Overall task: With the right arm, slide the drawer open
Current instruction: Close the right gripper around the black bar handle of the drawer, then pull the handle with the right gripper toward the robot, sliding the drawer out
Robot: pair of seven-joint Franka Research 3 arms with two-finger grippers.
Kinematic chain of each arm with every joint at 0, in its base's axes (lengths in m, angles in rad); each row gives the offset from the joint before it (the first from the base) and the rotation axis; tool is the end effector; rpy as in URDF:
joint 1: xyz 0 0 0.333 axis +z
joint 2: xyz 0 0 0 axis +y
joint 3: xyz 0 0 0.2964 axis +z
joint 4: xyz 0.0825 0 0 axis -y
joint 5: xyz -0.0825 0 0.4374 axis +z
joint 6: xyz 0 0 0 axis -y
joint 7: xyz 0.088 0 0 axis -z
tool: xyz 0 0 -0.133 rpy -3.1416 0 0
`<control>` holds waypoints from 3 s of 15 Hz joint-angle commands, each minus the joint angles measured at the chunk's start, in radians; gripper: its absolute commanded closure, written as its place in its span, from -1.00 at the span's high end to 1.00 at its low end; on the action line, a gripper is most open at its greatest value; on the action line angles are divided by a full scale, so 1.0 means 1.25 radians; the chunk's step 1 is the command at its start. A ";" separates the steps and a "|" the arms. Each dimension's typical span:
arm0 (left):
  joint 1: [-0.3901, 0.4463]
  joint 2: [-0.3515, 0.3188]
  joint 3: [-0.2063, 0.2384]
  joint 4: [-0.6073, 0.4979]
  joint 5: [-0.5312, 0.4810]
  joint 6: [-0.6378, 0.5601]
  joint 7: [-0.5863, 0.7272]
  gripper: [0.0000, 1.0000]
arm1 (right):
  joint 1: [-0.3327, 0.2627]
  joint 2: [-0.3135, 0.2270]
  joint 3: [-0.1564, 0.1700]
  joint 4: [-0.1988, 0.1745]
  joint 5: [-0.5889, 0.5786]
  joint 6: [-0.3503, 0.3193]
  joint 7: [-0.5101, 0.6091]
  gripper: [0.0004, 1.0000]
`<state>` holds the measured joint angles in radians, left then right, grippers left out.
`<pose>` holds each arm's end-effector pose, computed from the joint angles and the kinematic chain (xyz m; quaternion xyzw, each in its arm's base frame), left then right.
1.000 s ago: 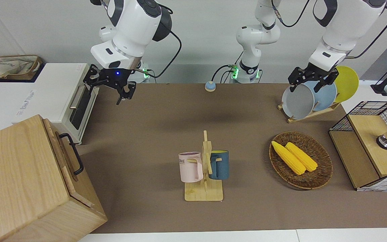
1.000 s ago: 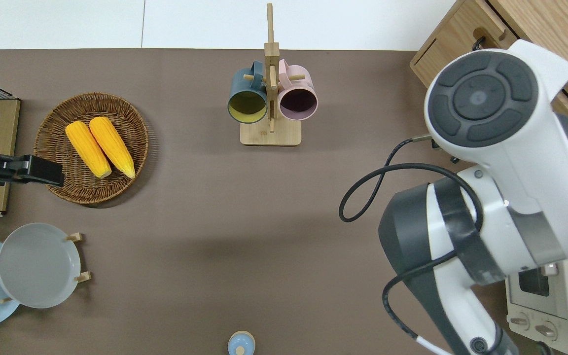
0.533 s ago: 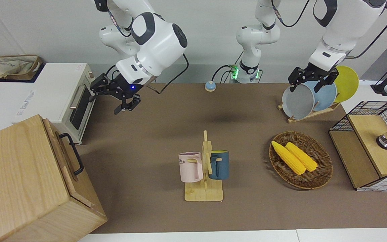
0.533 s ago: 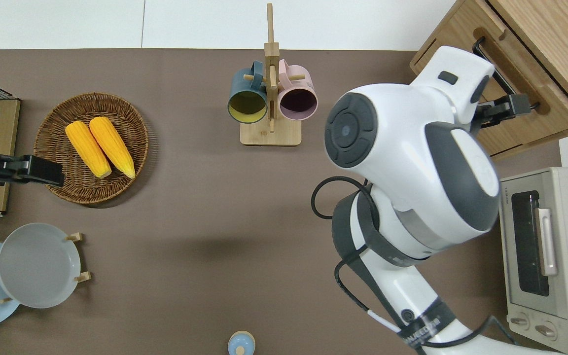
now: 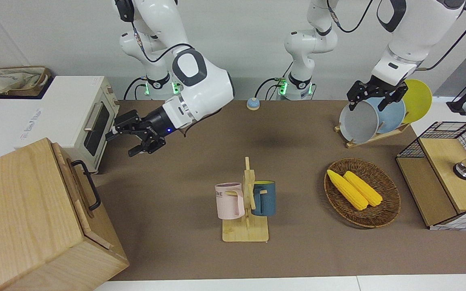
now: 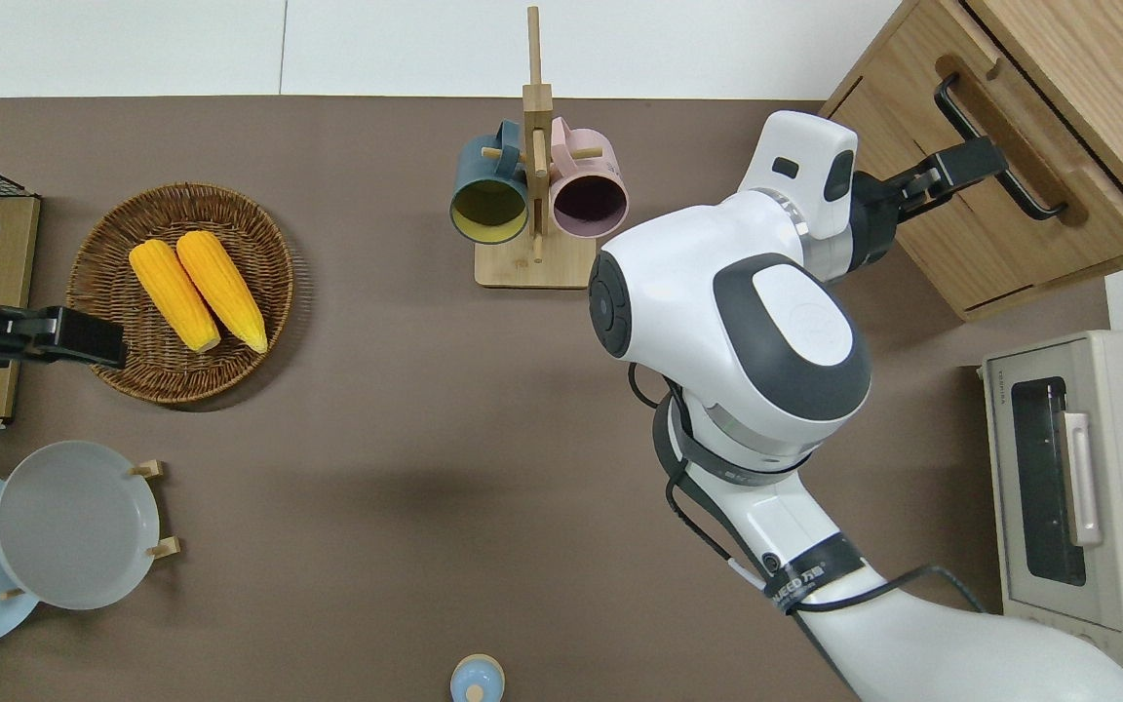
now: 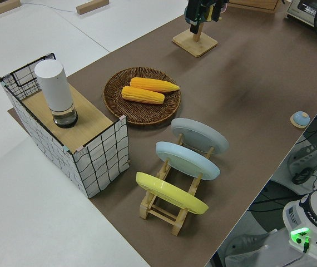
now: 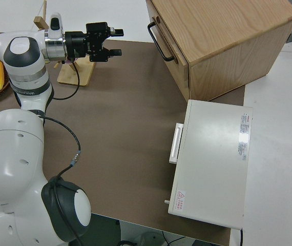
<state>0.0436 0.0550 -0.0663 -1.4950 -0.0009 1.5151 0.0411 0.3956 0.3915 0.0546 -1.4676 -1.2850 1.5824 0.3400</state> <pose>0.6174 -0.0132 0.5801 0.9993 -0.0319 -0.0174 0.0024 0.6940 0.1884 0.4668 0.7932 0.1327 0.1228 0.5815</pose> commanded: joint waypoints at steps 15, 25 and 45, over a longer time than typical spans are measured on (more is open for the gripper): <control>-0.005 -0.003 0.000 0.007 0.014 -0.014 -0.008 0.99 | -0.116 0.081 0.007 -0.134 -0.364 0.148 0.213 0.95; -0.005 -0.003 0.000 0.007 0.014 -0.014 -0.008 0.99 | -0.151 0.095 0.008 -0.134 -0.393 0.176 0.229 -0.55; -0.005 -0.003 0.000 0.008 0.014 -0.014 -0.008 0.99 | -0.044 0.102 0.059 -0.156 -0.304 0.014 0.177 -1.00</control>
<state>0.0436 0.0550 -0.0663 -1.4950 -0.0009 1.5151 0.0411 0.2994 0.5075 0.1168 -1.6510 -1.7110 1.6083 0.5903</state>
